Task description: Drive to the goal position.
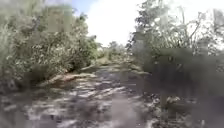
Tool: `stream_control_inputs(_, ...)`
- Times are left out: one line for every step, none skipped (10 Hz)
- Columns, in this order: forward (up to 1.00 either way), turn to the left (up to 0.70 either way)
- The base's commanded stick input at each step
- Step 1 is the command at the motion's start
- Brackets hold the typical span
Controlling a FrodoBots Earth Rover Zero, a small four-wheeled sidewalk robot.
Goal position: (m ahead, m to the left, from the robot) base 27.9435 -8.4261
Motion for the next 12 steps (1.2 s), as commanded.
stream_control_inputs(0.85,0.00)
stream_control_inputs(0.85,0.00)
stream_control_inputs(0.85,0.00)
stream_control_inputs(0.85,0.00)
stream_control_inputs(0.85,0.00)
stream_control_inputs(0.85,0.00)
stream_control_inputs(0.85,0.00)
stream_control_inputs(0.85,0.00)
stream_control_inputs(0.85,0.00)
stream_control_inputs(0.85,0.00)
stream_control_inputs(0.85,0.00)
stream_control_inputs(0.85,0.00)
